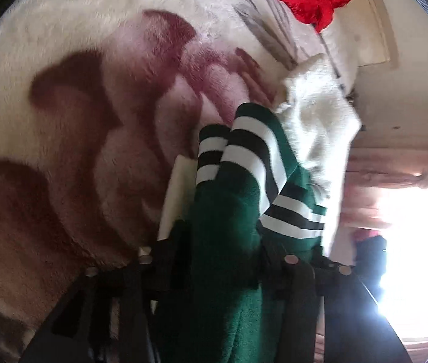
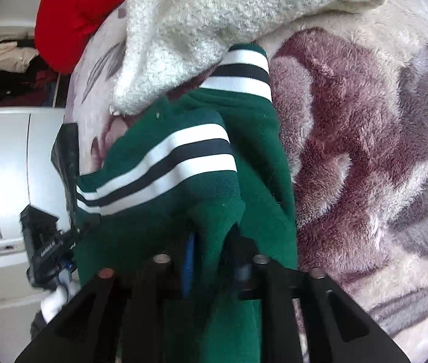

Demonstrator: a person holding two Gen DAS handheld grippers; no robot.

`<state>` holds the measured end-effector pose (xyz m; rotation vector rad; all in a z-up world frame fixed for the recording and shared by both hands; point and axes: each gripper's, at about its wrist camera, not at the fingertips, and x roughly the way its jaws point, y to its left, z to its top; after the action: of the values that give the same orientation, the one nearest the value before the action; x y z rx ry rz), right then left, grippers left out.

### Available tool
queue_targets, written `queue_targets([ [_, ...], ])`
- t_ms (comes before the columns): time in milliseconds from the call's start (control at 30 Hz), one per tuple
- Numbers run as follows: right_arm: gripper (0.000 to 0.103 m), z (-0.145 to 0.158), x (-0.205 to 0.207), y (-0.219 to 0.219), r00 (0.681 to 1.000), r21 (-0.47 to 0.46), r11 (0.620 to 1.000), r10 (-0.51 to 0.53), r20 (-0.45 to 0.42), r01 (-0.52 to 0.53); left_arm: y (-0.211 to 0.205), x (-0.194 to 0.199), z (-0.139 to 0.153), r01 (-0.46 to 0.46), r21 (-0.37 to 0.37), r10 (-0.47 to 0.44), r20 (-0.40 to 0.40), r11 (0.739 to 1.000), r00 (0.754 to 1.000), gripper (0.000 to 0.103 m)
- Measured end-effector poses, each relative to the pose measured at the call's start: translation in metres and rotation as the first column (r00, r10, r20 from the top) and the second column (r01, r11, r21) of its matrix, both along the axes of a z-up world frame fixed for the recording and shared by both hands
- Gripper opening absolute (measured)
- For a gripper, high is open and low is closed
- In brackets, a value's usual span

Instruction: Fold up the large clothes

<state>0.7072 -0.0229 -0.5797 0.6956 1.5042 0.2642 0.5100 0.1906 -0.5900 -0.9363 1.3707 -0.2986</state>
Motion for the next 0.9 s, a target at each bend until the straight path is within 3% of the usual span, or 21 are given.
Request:
queue_targets([
  [33, 0.057, 0.003, -0.003, -0.006, 1.000, 0.000, 1.000, 0.015, -0.004, -0.015, 0.003, -0.006, 0.006, 0.006, -0.016, -0.006, -0.002, 1.000, 1.000, 0.056],
  [133, 0.090, 0.004, -0.021, -0.032, 1.000, 0.039, 0.999, 0.015, -0.022, -0.014, 0.015, -0.039, 0.036, -0.004, -0.041, 0.006, 0.054, 0.999, 0.999, 0.074],
  [200, 0.100, 0.000, -0.032, -0.050, 0.999, 0.078, 0.997, 0.006, -0.043, -0.002, 0.024, -0.070, 0.052, -0.043, -0.061, 0.048, 0.086, 0.997, 0.995, 0.076],
  [300, 0.103, -0.010, -0.047, -0.059, 0.999, 0.149, 0.988, 0.041, -0.031, -0.035, 0.033, -0.131, 0.067, -0.130, -0.083, 0.139, 0.121, 0.988, 0.983, 0.077],
  [467, 0.103, -0.057, -0.038, -0.030, 0.993, 0.306, 0.947, 0.114, -0.040, -0.096, 0.029, -0.218, 0.062, -0.307, -0.111, 0.319, 0.116, 0.945, 0.941, 0.078],
  [533, 0.103, -0.080, -0.030, -0.017, 0.988, 0.312, 0.944, 0.137, -0.065, -0.111, 0.022, -0.245, 0.052, -0.359, -0.127, 0.372, 0.103, 0.925, 0.922, 0.078],
  [633, 0.103, -0.103, -0.016, -0.005, 0.982, 0.366, 0.925, 0.153, -0.107, -0.105, 0.007, -0.269, 0.037, -0.395, -0.116, 0.404, 0.074, 0.911, 0.912, 0.078],
  [733, 0.102, -0.101, -0.019, -0.002, 0.986, 0.357, 0.929, 0.137, -0.097, -0.094, -0.002, -0.283, 0.021, -0.394, -0.071, 0.398, 0.051, 0.916, 0.916, 0.078],
  [767, 0.096, -0.097, -0.026, -0.005, 0.990, 0.358, 0.929, 0.124, -0.073, -0.090, -0.004, -0.284, 0.016, -0.388, -0.051, 0.390, 0.041, 0.920, 0.920, 0.078],
  [833, 0.060, -0.092, -0.038, -0.013, 0.995, 0.349, 0.936, 0.069, -0.072, -0.039, -0.005, -0.291, 0.009, -0.388, -0.011, 0.388, 0.022, 0.921, 0.921, 0.078],
  [900, 0.045, -0.082, -0.059, -0.026, 0.995, 0.350, 0.934, -0.050, -0.084, 0.077, -0.005, -0.300, 0.007, -0.391, 0.026, 0.391, 0.011, 0.920, 0.920, 0.078],
])
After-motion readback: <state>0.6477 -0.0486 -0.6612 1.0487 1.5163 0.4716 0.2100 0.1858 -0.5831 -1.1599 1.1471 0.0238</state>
